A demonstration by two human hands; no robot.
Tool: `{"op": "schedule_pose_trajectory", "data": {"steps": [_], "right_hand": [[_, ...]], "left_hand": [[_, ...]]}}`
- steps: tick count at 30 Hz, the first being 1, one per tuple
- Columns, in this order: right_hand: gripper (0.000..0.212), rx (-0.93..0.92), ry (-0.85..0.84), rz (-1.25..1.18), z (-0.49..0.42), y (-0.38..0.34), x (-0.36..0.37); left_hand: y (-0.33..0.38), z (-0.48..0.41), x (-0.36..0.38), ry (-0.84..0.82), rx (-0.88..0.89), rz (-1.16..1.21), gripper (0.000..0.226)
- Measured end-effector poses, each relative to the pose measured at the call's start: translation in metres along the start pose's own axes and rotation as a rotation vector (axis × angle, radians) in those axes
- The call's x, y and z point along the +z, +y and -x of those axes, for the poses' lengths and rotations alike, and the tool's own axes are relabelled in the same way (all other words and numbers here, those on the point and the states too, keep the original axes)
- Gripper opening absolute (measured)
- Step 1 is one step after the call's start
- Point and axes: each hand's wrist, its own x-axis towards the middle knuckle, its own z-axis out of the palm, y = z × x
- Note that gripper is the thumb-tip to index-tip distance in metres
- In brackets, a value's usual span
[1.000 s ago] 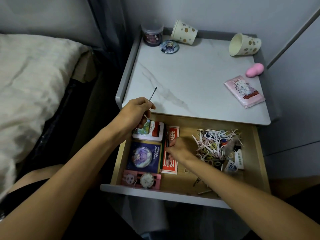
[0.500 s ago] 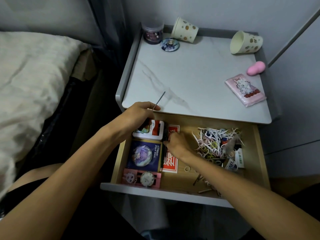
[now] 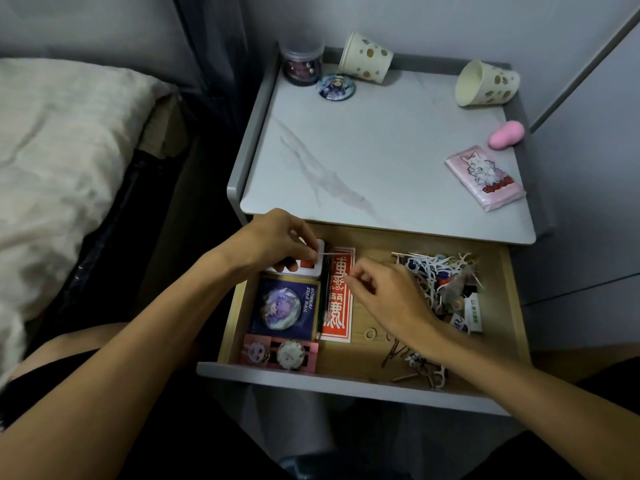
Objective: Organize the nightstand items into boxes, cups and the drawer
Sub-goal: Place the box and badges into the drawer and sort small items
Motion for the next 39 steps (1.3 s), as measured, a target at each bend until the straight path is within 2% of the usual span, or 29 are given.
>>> {"op": "schedule_pose_trajectory", "data": {"steps": [2,4,6,9,14,16,19,20,24,28,33,39], "right_hand": [[0.004,-0.15,0.081,0.002,0.002,-0.006,-0.007],[0.016,-0.197,0.106,0.039,-0.002,-0.013,-0.007],[0.028,-0.145,0.046,-0.018,-0.009,-0.022,-0.005],[0.033,-0.015,-0.04,-0.184,-0.016,-0.03,0.004],[0.024,0.137,-0.112,-0.363,-0.019,-0.025,0.011],[0.021,0.187,-0.179,-0.389,-0.015,-0.017,0.014],[0.024,0.341,-0.216,-0.438,-0.013,0.002,0.021],[0.029,0.395,-0.204,-0.422,-0.015,0.009,0.025],[0.043,0.515,-0.124,-0.352,-0.033,0.027,0.047],[0.034,0.542,-0.056,-0.283,-0.054,0.031,0.067],[0.037,0.469,-0.001,-0.172,-0.057,0.026,0.074],[0.041,0.373,0.009,-0.093,-0.049,0.023,0.069]], "left_hand": [[-0.001,-0.001,0.005,-0.009,0.007,-0.027,0.006],[-0.002,-0.003,0.008,-0.028,0.01,-0.003,0.008],[-0.003,-0.003,0.01,-0.046,0.001,0.052,0.009],[-0.003,-0.001,0.01,-0.056,0.0,0.098,0.011],[-0.001,-0.003,0.013,0.084,-0.036,0.12,0.018],[-0.009,-0.006,0.014,0.175,-0.038,-0.073,0.02],[-0.021,-0.004,0.007,0.369,-0.1,-0.683,0.035],[-0.023,-0.003,0.007,0.392,-0.131,-0.774,0.04],[-0.028,-0.004,0.014,0.281,-0.231,-0.78,0.051],[-0.031,-0.004,0.016,0.247,-0.192,-0.782,0.043],[-0.026,-0.004,0.017,0.263,-0.137,-0.829,0.035],[-0.023,-0.003,0.018,0.245,-0.156,-0.863,0.039]]}}
